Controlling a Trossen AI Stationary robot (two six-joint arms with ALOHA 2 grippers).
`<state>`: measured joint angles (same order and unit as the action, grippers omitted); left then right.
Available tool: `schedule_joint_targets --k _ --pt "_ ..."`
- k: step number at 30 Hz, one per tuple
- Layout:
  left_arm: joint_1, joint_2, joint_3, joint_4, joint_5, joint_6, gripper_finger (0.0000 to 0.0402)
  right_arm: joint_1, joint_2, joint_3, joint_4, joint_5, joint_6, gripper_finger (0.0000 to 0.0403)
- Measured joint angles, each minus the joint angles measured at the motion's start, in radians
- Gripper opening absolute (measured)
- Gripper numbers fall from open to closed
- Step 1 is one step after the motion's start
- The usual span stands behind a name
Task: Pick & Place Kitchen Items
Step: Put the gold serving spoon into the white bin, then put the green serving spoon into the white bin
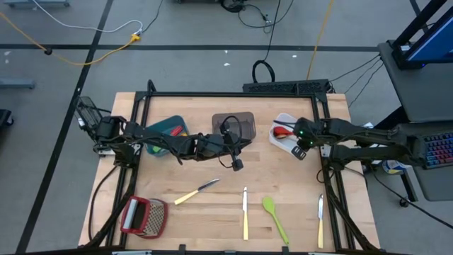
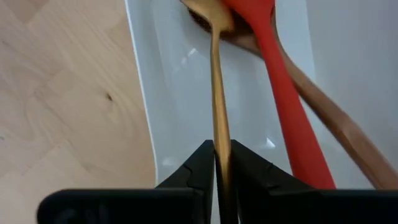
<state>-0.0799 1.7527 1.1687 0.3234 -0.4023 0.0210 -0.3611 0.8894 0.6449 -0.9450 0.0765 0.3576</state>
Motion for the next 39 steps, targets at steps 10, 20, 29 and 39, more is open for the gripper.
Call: schedule_joint_targets --k 10,20,29,39 --pt "0.0 0.0 0.0 -0.007 0.0 -0.004 0.0031 0.0 0.003 0.0 0.067 0.001 -0.056 0.0112" --pt "0.0 0.0 0.0 -0.009 0.0 -0.004 0.0031 0.01 0.003 0.0 0.089 0.004 -0.06 0.0158" --pt "0.0 0.0 0.0 -0.009 0.0 -0.004 0.0031 0.01 0.001 0.0 0.089 0.027 -0.056 0.0163" --pt "0.0 0.0 0.0 -0.009 0.0 0.001 0.0031 0.01 -0.04 0.001 0.118 0.026 -0.053 0.0161"
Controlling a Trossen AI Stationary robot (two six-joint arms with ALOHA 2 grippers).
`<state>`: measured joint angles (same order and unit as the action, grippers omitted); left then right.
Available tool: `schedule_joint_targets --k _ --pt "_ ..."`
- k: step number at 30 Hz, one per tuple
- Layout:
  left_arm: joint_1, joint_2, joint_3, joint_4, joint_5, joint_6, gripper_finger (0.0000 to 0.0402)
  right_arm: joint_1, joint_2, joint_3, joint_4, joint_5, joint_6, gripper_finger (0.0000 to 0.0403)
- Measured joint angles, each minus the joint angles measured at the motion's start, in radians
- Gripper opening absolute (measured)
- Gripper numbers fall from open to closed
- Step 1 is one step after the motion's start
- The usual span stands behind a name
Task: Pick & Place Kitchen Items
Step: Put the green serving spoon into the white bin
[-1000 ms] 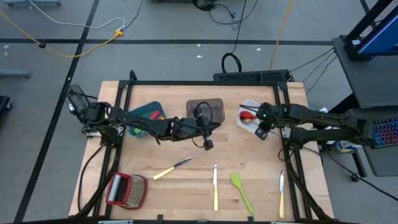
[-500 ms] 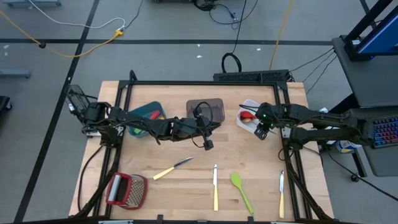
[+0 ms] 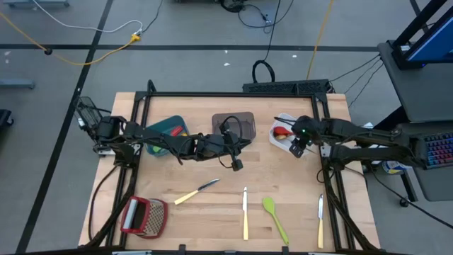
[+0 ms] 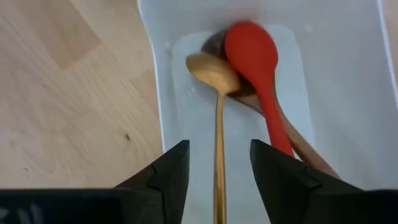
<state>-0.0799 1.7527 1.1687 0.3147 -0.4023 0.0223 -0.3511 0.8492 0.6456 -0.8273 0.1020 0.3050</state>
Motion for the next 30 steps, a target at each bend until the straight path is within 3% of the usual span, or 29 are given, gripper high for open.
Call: schedule_joint_targets --k 7,13,23,30 --pt "0.0 0.0 0.0 0.0 0.0 0.0 0.0031 0.0 -0.054 0.0 0.127 -0.003 -0.009 0.0158" --pt "0.0 0.0 0.0 0.001 0.0 -0.001 0.0031 0.032 -0.087 0.0 0.248 -0.099 -0.022 0.0158" --pt "0.0 0.0 0.0 0.001 0.0 -0.001 0.0031 0.222 -0.079 0.0 0.404 -0.047 -0.038 0.0155" --pt "0.0 0.0 0.0 0.004 0.0 -0.001 0.0031 0.39 0.028 0.0 0.571 0.021 -0.03 0.0155"
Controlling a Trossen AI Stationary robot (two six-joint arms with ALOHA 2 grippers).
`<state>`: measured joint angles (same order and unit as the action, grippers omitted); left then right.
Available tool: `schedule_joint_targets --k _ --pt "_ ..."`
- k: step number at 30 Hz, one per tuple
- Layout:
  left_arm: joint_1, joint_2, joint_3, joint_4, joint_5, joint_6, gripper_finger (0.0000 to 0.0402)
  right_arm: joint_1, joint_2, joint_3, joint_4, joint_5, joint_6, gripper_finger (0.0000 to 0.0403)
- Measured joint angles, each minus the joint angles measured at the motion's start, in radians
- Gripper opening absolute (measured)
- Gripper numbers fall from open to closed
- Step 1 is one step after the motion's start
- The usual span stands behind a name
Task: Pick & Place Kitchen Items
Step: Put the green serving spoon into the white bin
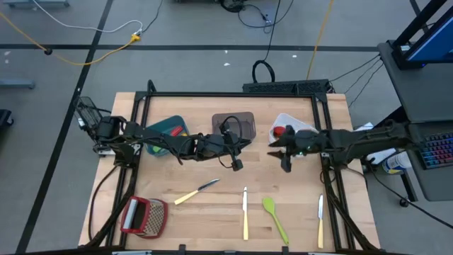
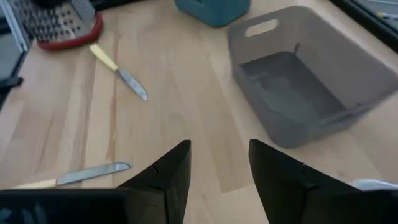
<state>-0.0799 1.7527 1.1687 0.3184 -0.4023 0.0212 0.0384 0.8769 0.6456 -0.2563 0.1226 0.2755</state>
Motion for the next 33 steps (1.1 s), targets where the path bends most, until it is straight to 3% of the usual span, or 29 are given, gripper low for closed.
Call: schedule_joint_targets --k 12,25,33 --pt "0.0 0.0 0.0 0.0 0.0 0.0 0.0031 0.198 0.285 0.0 0.125 0.064 0.133 0.0155" --pt "0.0 0.0 0.0 0.0 0.0 0.0 0.0031 0.328 0.418 0.0 0.302 0.064 0.19 0.0155" --pt "0.0 0.0 0.0 0.0 0.0 0.0 0.0031 0.396 0.475 0.0 0.284 0.062 0.329 0.0155"
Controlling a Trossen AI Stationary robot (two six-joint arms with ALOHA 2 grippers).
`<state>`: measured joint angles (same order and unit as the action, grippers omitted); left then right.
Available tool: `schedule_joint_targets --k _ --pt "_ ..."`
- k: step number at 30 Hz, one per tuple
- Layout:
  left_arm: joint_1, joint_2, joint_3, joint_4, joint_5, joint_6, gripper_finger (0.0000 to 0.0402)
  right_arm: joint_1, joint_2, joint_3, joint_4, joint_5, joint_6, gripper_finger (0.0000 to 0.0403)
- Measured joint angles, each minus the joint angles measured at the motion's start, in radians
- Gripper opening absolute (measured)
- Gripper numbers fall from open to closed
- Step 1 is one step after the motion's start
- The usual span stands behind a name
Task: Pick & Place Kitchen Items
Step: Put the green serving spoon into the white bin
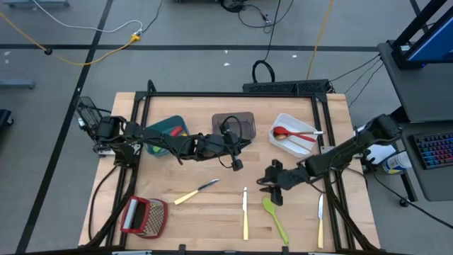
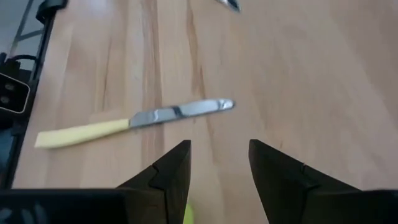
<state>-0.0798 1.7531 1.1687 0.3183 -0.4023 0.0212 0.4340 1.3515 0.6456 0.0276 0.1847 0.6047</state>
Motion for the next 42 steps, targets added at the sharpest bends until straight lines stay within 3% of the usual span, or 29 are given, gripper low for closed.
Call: schedule_joint_targets --k 10,18,37,42 --pt "0.0 0.0 0.0 0.0 0.0 0.0 0.0031 0.078 -0.001 0.0 -0.144 -0.037 0.211 0.0155" --pt "0.0 0.0 0.0 0.0 0.0 0.0 0.0031 0.117 -0.005 0.0 -0.287 -0.16 0.455 0.0155" --pt "0.0 0.0 0.0 0.0 0.0 0.0 0.0031 0.123 -0.005 0.0 -0.385 -0.479 0.867 0.0155" --pt "0.0 0.0 0.0 0.0 0.0 0.0 0.0031 0.139 -0.005 0.0 -0.399 -0.478 0.917 0.0155"
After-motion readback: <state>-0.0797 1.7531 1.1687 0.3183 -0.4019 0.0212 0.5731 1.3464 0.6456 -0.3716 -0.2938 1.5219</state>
